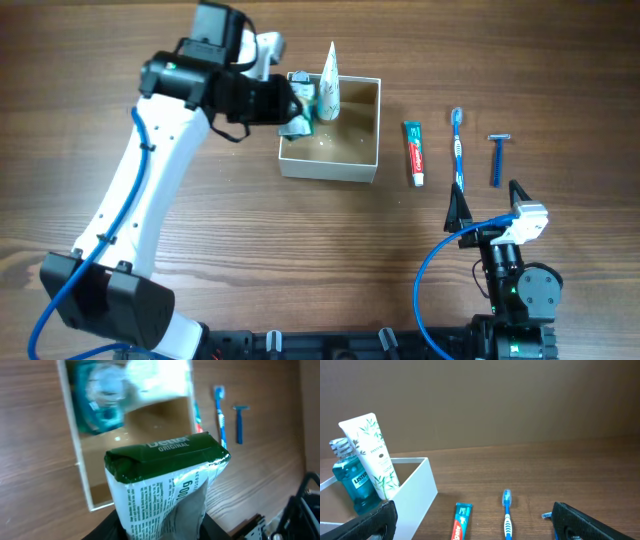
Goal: Pack container
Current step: 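Lift the soap bar with the left gripper and carry it over the box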
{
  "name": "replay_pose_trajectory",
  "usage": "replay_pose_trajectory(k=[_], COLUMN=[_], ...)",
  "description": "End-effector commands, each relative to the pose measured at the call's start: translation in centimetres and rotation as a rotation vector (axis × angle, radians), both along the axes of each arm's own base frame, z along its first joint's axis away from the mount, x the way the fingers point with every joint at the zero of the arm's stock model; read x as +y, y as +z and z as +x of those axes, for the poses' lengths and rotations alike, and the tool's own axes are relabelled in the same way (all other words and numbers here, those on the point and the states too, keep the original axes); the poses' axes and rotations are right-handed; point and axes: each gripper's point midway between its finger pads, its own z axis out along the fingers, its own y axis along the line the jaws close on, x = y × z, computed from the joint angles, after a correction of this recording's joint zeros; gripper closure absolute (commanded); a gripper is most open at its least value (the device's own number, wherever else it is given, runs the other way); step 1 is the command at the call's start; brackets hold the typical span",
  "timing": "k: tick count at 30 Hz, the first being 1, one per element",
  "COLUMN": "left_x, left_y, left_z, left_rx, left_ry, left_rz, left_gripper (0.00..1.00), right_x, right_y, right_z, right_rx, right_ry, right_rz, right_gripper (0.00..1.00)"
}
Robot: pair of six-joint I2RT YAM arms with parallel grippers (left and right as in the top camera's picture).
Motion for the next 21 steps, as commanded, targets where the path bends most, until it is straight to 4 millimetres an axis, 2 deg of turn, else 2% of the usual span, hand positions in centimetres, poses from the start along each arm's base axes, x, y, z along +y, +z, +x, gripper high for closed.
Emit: replay_pose_trajectory(k=[1,15,18,21], left_x=[-1.6,-2.1,-2.3,-2.6], left_y=[0.8,-3.0,-3.4,-3.4], left_z=[0.2,1.1,1.1,1.0], left_rx=[-0.05,0.031,0.044,0.044], left_ry=[-0.069,-0.079,-0.083,-0.091], left_rz=[-0.019,0.006,0.003,0.003], left_gripper=[0.64,0.59,0.54,0.53], right_x=[0.1,0.1,0.1,0.1], right_y=[0.0,0.0,0.0,0.0], right_z=[0.0,0.0,0.0,0.0], right_rx=[-0.003,-0.003,-0.003,-0.003], right_ry=[0.005,0.005,0.005,0.005], right_rz=[-0.004,-0.004,-0.003,-0.004], right_gripper=[0.0,0.0,0.0,0.0])
